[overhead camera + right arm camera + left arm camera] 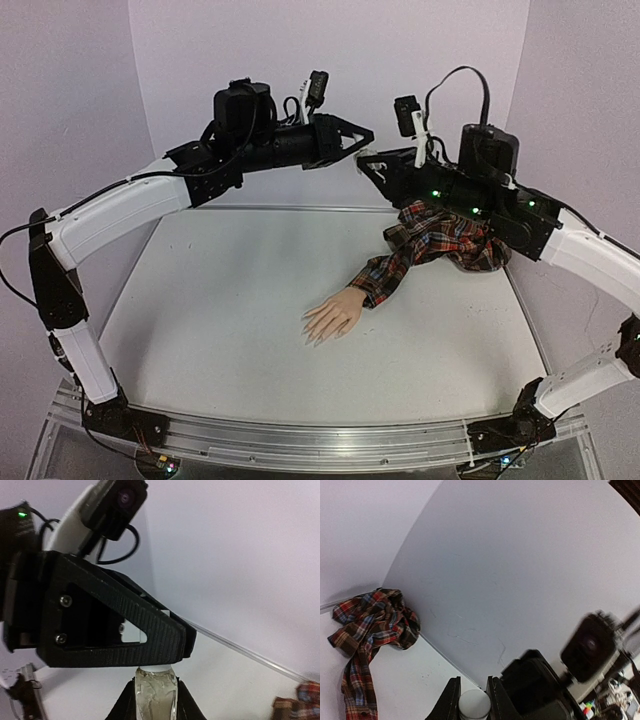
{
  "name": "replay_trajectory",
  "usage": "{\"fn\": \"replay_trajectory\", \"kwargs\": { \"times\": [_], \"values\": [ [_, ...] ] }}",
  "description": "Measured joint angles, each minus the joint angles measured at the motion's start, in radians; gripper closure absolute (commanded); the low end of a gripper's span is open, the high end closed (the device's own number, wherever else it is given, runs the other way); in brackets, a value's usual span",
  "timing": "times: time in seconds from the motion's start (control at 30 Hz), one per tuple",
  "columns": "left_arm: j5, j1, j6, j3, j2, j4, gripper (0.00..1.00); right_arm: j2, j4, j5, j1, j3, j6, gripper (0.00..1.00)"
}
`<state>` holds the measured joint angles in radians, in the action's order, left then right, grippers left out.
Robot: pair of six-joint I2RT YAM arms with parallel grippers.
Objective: Paint the nails
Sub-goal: Open the cap of the nail polish bottle.
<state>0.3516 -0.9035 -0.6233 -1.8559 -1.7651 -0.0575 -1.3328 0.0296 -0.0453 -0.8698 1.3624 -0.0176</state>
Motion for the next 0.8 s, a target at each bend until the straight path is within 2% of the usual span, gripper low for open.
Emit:
{"fn": "replay_trajectory", "kwargs": {
  "times": [0.13,0.27,0.3,0.37,0.47,0.6,0.8],
  "values": [
    [-0.141,-0.009,-0.062,-0.036,-0.040,-0.048,1.00,-0.084,0.028,0.347,-0.087,0.058,0.136,1.00],
    [-0.221,-0.010,-0.114,-0.088,-0.096,-0.084,0.97,-0.157,0.027,0.532,-0.111,0.093,0.207,1.00],
    [-0.228,-0.010,-0.122,-0.102,-0.108,-0.093,0.93,-0.163,0.026,0.553,-0.111,0.093,0.214,1.00],
    [-0.238,-0.013,-0.138,-0.123,-0.126,-0.100,0.77,-0.166,0.028,0.575,-0.111,0.093,0.226,1.00],
    [-0.252,-0.016,-0.145,-0.128,-0.126,-0.097,0.59,-0.163,0.011,0.552,-0.112,0.090,0.232,1.00],
    [-0.224,-0.002,-0.124,-0.062,-0.099,-0.019,0.33,-0.113,-0.026,0.416,-0.124,0.041,0.227,1.00],
    [-0.056,0.005,-0.062,0.163,0.043,0.147,0.19,0.011,-0.029,0.124,-0.059,-0.045,0.174,1.00]
  ]
}}
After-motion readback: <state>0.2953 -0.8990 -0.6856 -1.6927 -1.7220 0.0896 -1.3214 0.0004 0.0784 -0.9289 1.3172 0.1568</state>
